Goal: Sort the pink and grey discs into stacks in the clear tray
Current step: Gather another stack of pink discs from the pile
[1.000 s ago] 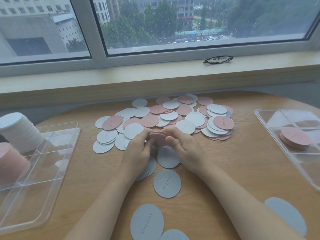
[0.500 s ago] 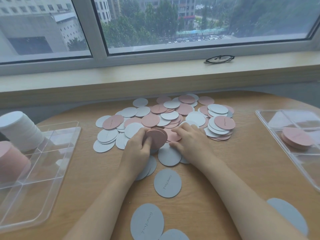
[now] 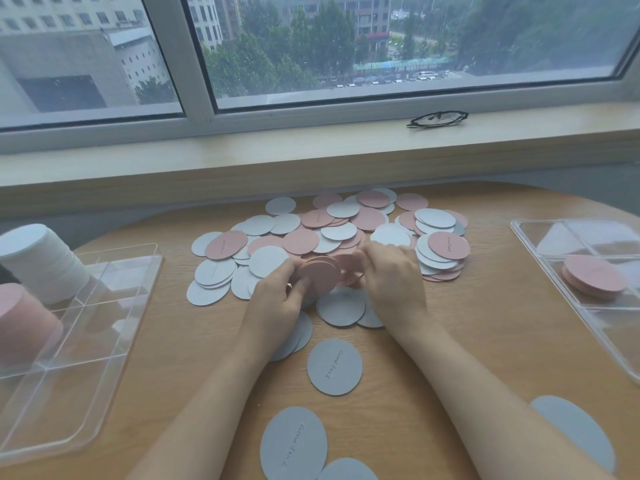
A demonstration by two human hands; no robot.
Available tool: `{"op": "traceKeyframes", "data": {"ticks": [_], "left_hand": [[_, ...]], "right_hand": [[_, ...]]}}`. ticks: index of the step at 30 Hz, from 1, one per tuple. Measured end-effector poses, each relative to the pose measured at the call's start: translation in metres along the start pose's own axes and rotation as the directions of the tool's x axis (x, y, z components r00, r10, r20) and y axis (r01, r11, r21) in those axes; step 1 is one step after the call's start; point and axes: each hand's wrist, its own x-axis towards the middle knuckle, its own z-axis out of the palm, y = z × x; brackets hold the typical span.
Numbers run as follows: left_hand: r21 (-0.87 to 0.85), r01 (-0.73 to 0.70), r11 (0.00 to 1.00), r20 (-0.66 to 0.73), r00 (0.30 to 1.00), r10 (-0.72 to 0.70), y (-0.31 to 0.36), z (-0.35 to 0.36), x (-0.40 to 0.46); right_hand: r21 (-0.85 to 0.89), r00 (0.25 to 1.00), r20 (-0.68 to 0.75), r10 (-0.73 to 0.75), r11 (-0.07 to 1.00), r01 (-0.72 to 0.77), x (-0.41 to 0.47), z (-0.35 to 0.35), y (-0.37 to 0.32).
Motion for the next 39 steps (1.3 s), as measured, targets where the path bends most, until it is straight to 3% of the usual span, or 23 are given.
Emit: {"op": "traceKeyframes", "data": {"ticks": [3, 6, 8, 10, 12, 16, 25, 33, 39], "left_hand": [[0.000, -0.009, 1.000, 0.014, 1.000, 0.009, 0.000, 0.000, 0.001], [0.016, -0.027, 1.000, 0.025, 0.999, 0.026, 0.002, -0.001, 0.001], [0.022, -0.032, 0.999, 0.023, 0.999, 0.032, 0.002, -0.001, 0.001], [0.034, -0.026, 0.999, -0.005, 1.000, 0.026, 0.000, -0.001, 0.001], [0.025, 0.010, 1.000, -0.058, 0.998, -0.009, -0.002, -0.001, 0.002], [-0.015, 0.086, 0.996, -0.128, 0.988, -0.087, -0.002, -0.002, 0.001], [0.025, 0.070, 0.997, -0.071, 0.995, -0.068, -0.003, -0.001, 0.000], [-0.136, 0.145, 0.980, -0.173, 0.970, -0.168, -0.004, -0.003, 0.002], [-0.135, 0.112, 0.984, -0.204, 0.969, -0.138, -0.003, -0.003, 0.001]], "right_hand": [[0.295, 0.992, 0.079, 0.104, 0.948, -0.122, -0.004, -0.006, -0.012], [0.491, 0.960, 0.281, 0.022, 0.856, -0.163, -0.003, -0.008, -0.018], [0.525, 0.946, 0.324, -0.025, 0.836, -0.158, -0.001, -0.007, -0.017], [0.478, 0.958, 0.283, -0.047, 0.873, -0.098, 0.001, -0.005, -0.011], [0.318, 0.956, 0.290, -0.045, 0.947, -0.052, 0.002, -0.001, -0.004], [0.031, 0.893, 0.449, -0.020, 0.999, 0.006, 0.002, 0.006, 0.003], [-0.143, 0.899, 0.437, 0.031, 0.989, 0.035, 0.009, -0.001, -0.001], [-0.263, 0.914, 0.396, 0.085, 0.965, 0.024, 0.015, 0.012, -0.017], [-0.267, 0.916, 0.394, 0.074, 0.963, 0.038, 0.017, 0.012, -0.018]]}}
